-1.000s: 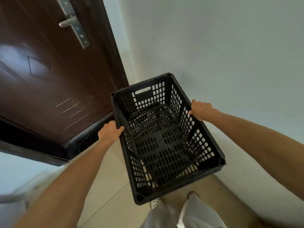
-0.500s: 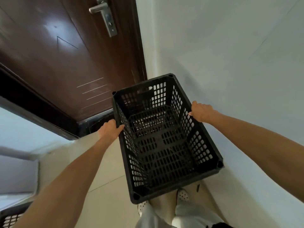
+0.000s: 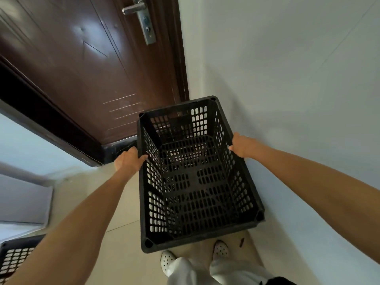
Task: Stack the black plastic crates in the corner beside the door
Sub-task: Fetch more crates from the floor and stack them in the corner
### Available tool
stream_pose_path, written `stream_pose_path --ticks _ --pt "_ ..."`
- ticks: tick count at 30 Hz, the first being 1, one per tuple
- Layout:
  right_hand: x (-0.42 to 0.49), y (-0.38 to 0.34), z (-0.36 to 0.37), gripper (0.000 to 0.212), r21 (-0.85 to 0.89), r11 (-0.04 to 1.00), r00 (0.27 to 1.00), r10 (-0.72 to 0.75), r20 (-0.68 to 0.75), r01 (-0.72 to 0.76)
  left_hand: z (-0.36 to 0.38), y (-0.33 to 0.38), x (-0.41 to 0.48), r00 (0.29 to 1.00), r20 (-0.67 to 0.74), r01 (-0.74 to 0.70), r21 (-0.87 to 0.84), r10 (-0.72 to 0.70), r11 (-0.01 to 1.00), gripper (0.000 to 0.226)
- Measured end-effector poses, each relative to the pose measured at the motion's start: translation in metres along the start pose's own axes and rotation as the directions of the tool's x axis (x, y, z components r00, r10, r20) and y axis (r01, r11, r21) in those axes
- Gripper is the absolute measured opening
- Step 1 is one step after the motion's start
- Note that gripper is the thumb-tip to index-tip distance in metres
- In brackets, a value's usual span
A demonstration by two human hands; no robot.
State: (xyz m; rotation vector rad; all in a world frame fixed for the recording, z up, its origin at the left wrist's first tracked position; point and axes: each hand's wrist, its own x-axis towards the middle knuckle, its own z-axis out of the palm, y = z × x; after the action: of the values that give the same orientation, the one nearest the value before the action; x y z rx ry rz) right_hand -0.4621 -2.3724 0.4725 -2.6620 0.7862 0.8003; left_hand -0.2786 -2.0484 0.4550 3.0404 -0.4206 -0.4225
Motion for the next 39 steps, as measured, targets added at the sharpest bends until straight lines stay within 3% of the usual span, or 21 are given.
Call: stream_pose_path --ticks 7,16,20,22,28,31,35,39 --pt "-0.006 -0.002 0.004 0.041 0.061 0.998 1.0 0.017 0.011 -0.018 0.006 -0.002 -0.015 0.998 0.057 0.009 -0.035 -0.007 0.999 0.039" --pt "-0.021 -0.002 0.014 0.045 -0.034 0.998 0.997 -0.053 -0.062 0.051 0.008 -0.007 -0.023 0.973 0.228 0.014 -0.194 0.031 0.981 0.051" --pt "-0.043 -0.013 0.041 0.074 -0.081 0.995 0.966 -0.081 -0.247 0.062 0.022 -0.007 -0.053 0.991 0.06 -0.114 -0.13 0.122 0.985 0.078" --pt "-0.058 -0.024 0.062 0.075 -0.119 0.988 0.953 -0.131 -0.273 0.101 0.036 -0.005 -0.08 0.97 -0.031 -0.241 -0.04 0.24 0.97 0.084" --pt "-0.118 -0.063 0.141 0.06 -0.091 0.953 0.912 -0.303 -0.276 0.289 0.098 0.009 -0.171 0.811 0.03 -0.582 -0.066 0.584 0.811 0.048" --pt "-0.148 -0.071 0.179 0.053 -0.034 0.946 0.908 -0.318 -0.274 0.322 0.113 0.013 -0.194 0.79 0.081 -0.59 -0.168 0.608 0.79 0.046" --pt "-0.156 -0.072 0.192 0.042 -0.1 0.952 0.852 -0.303 -0.427 0.289 0.105 0.011 -0.194 0.762 0.299 -0.552 -0.164 0.574 0.818 0.051" --pt "-0.154 -0.07 0.193 0.038 -0.156 0.939 0.796 -0.342 -0.5 0.306 0.107 0.017 -0.205 0.777 0.203 -0.595 -0.073 0.596 0.801 0.054"
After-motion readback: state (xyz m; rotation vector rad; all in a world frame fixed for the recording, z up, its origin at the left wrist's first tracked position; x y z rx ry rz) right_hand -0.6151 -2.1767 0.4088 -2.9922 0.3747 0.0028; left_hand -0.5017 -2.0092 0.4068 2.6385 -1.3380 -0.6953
